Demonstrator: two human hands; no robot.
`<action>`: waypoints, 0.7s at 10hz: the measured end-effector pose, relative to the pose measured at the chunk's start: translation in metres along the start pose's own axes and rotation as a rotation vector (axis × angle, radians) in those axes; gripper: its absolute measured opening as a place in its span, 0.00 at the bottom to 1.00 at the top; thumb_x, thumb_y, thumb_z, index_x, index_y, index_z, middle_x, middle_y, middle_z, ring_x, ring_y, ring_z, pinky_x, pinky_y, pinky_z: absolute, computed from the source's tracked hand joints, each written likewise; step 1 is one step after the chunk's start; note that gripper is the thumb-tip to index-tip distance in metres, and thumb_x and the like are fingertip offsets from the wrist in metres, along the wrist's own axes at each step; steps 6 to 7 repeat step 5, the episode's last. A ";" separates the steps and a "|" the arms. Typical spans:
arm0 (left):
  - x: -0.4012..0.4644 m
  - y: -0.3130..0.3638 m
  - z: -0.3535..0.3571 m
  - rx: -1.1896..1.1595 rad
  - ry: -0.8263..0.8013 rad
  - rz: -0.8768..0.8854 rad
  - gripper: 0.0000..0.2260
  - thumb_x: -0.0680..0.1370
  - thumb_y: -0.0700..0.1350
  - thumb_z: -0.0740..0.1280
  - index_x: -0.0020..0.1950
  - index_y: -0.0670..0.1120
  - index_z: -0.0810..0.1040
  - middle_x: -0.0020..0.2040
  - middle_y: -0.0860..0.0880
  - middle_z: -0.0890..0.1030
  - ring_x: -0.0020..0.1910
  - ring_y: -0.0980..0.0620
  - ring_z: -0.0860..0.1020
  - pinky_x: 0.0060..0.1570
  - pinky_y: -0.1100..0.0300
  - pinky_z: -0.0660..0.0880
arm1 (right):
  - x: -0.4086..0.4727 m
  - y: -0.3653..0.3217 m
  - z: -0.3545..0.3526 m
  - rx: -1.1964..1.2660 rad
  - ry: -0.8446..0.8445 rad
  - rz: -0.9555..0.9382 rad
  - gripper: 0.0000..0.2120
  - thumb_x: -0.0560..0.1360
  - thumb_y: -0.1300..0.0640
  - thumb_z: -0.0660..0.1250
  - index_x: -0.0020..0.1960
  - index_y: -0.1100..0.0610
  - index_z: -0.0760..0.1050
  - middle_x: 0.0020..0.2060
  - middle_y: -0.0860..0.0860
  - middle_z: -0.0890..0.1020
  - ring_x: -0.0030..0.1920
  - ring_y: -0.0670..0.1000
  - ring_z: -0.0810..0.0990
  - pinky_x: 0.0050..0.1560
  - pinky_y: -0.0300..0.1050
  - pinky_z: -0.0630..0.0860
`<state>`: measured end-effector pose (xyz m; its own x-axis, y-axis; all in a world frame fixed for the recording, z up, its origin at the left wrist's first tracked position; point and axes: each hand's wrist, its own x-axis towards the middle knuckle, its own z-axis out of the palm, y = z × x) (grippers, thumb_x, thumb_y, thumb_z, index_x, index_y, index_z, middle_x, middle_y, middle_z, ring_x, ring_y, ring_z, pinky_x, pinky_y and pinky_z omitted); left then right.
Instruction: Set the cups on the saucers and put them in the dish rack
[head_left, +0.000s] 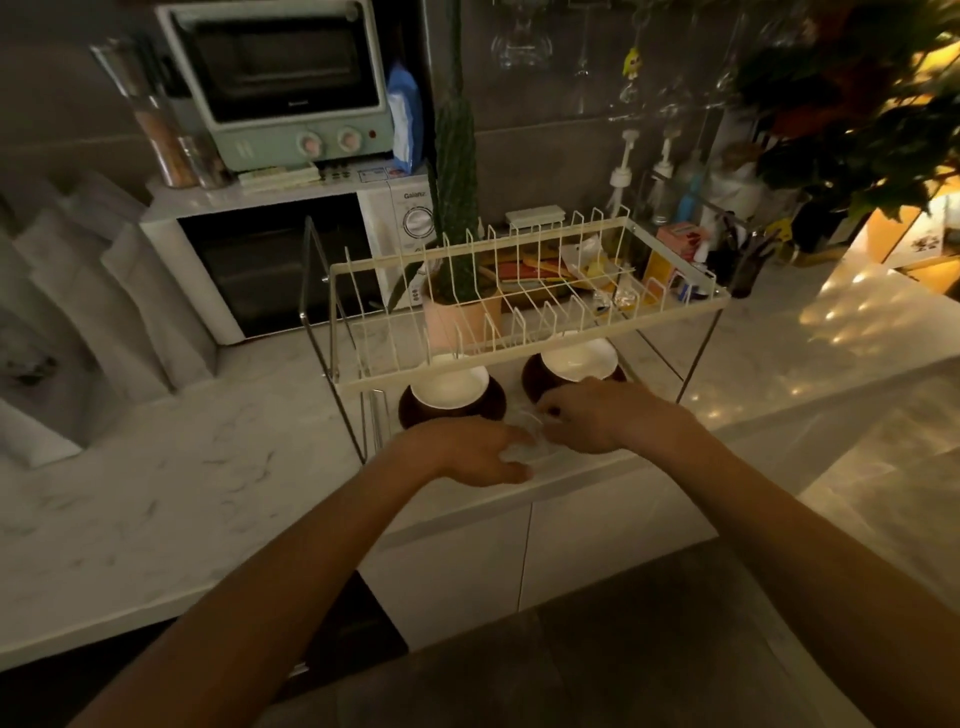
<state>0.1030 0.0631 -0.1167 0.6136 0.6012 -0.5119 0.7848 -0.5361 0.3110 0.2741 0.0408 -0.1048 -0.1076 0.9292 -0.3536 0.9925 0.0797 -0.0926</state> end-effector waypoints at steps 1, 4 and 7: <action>-0.027 -0.008 -0.009 0.012 0.015 -0.013 0.27 0.79 0.61 0.58 0.76 0.54 0.61 0.73 0.49 0.69 0.69 0.49 0.70 0.69 0.52 0.68 | -0.014 -0.022 -0.021 -0.056 -0.163 -0.072 0.24 0.80 0.45 0.61 0.75 0.47 0.65 0.70 0.51 0.74 0.66 0.53 0.74 0.61 0.45 0.71; -0.116 -0.011 -0.054 0.011 0.052 -0.074 0.27 0.77 0.64 0.59 0.75 0.60 0.61 0.71 0.54 0.72 0.68 0.51 0.71 0.69 0.48 0.67 | -0.051 -0.076 -0.099 -0.019 -0.126 -0.257 0.23 0.80 0.44 0.62 0.73 0.47 0.68 0.66 0.48 0.76 0.53 0.47 0.78 0.54 0.45 0.76; -0.154 -0.002 -0.087 -0.006 0.125 -0.087 0.27 0.78 0.62 0.58 0.76 0.59 0.58 0.71 0.55 0.71 0.69 0.53 0.70 0.70 0.54 0.65 | -0.064 -0.086 -0.137 0.114 -0.057 -0.336 0.22 0.80 0.47 0.63 0.73 0.48 0.68 0.55 0.45 0.79 0.52 0.48 0.81 0.49 0.45 0.80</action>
